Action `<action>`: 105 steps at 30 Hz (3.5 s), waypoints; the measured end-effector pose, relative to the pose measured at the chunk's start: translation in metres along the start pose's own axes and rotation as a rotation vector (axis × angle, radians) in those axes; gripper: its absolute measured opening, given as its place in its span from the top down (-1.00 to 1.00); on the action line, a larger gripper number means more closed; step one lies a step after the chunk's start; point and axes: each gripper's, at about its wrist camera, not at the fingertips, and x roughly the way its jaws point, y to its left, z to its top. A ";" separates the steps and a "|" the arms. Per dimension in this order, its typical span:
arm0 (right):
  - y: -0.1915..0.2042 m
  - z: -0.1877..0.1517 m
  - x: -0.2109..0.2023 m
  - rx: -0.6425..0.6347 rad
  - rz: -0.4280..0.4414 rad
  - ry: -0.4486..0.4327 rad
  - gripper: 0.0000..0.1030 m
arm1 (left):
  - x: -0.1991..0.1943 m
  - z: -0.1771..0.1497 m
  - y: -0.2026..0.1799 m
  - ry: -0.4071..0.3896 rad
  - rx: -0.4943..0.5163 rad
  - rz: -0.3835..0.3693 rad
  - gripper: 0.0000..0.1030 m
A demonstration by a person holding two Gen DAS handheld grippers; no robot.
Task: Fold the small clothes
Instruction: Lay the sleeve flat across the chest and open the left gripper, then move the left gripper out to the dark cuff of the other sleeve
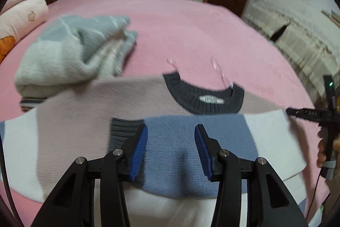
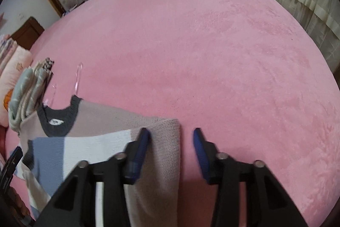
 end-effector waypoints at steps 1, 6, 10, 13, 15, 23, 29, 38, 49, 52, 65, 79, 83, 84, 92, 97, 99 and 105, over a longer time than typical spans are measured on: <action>0.001 -0.001 0.002 -0.014 -0.003 0.005 0.74 | 0.007 -0.001 0.000 0.018 -0.004 0.008 0.15; 0.001 -0.007 -0.002 -0.034 -0.067 -0.035 0.80 | 0.043 -0.001 0.003 0.086 -0.043 0.075 0.39; -0.006 -0.013 -0.004 -0.004 -0.112 -0.071 0.82 | 0.048 -0.001 -0.003 0.082 -0.019 0.099 0.39; -0.012 -0.015 0.009 0.012 -0.109 -0.056 0.83 | 0.055 -0.004 -0.007 0.077 0.016 0.103 0.39; -0.014 -0.017 0.013 0.012 -0.109 -0.058 0.83 | 0.058 -0.006 -0.009 0.072 0.021 0.099 0.39; -0.005 -0.016 -0.014 0.033 -0.100 -0.068 0.57 | 0.036 -0.007 -0.020 0.073 0.075 0.142 -0.07; 0.012 -0.032 -0.072 -0.014 -0.083 -0.150 0.43 | -0.015 -0.007 -0.043 -0.013 0.157 0.176 -0.55; 0.041 -0.075 -0.135 -0.079 -0.062 -0.200 0.42 | -0.099 -0.020 -0.058 -0.079 0.184 0.175 -0.83; 0.066 -0.131 -0.178 -0.124 -0.026 -0.209 0.41 | -0.176 -0.051 -0.077 -0.098 0.213 0.132 -0.87; 0.073 -0.140 -0.185 -0.129 -0.020 -0.208 0.41 | -0.190 -0.058 -0.075 -0.099 0.203 0.114 -0.88; 0.151 -0.172 -0.198 -0.212 0.045 -0.185 0.41 | -0.236 -0.078 -0.005 -0.113 0.148 0.077 -0.95; 0.313 -0.160 -0.166 -0.389 0.159 -0.146 0.41 | -0.251 -0.049 0.226 -0.054 -0.199 0.176 -0.95; 0.361 -0.160 -0.149 -0.447 0.187 -0.128 0.41 | -0.234 -0.051 0.298 -0.013 -0.333 0.198 -0.95; 0.371 -0.160 -0.145 -0.462 0.194 -0.123 0.41 | -0.228 -0.054 0.317 -0.002 -0.382 0.200 -0.94; 0.433 -0.172 -0.111 -0.569 0.220 -0.082 0.41 | -0.169 -0.082 0.411 0.101 -0.711 0.111 -0.78; 0.437 -0.174 -0.094 -0.582 0.214 -0.056 0.41 | -0.136 -0.095 0.424 0.173 -0.804 0.068 -0.77; 0.435 -0.173 -0.088 -0.574 0.212 -0.045 0.41 | -0.126 -0.100 0.425 0.199 -0.851 0.054 -0.77; 0.424 -0.172 -0.070 -0.543 0.200 -0.013 0.41 | -0.101 -0.101 0.435 0.213 -0.934 0.060 -0.77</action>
